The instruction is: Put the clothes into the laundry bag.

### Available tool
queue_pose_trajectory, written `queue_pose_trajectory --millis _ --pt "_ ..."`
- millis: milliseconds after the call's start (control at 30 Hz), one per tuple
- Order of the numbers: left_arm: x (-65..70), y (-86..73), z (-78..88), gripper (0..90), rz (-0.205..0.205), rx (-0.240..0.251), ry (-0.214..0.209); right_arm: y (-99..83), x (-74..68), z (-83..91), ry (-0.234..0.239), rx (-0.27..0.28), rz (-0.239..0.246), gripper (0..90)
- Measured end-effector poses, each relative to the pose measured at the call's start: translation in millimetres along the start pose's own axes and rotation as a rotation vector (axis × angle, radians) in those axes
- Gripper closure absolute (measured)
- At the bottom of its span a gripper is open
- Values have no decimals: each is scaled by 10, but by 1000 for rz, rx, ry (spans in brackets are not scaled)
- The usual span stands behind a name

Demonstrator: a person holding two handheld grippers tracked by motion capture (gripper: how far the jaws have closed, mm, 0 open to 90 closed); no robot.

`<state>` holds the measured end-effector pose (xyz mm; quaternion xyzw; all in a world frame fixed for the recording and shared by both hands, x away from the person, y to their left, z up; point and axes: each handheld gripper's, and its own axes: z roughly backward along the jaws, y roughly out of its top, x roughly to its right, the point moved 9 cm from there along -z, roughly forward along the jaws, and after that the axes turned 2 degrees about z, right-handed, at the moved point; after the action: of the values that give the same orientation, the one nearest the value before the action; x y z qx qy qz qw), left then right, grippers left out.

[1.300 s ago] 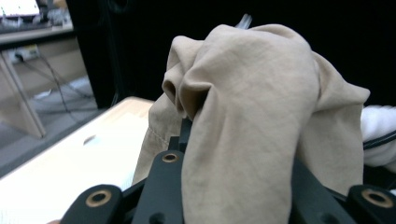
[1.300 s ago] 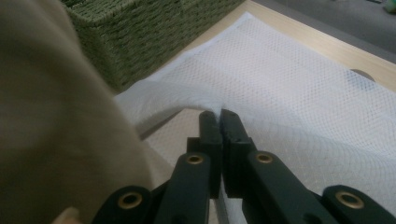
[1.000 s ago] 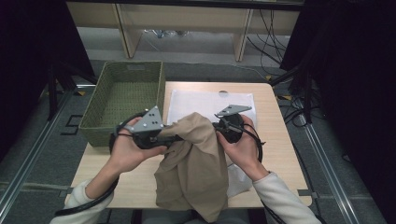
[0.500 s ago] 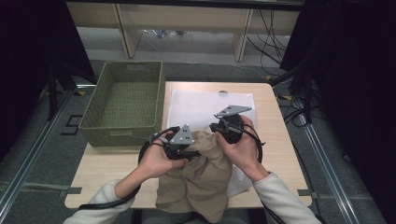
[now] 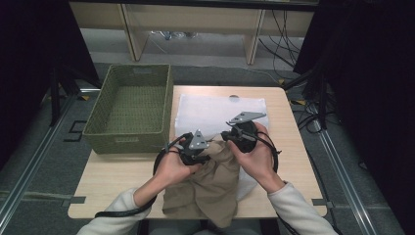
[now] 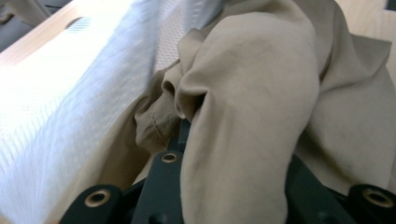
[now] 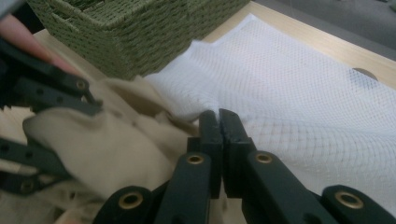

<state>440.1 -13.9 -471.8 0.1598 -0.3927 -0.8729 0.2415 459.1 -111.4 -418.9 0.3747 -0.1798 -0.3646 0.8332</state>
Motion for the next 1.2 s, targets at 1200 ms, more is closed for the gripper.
queue_pose_trajectory --millis 1200 --pt "13 11 -344 607 61 13 31 -81 -204 -89 144 -64 15 900"
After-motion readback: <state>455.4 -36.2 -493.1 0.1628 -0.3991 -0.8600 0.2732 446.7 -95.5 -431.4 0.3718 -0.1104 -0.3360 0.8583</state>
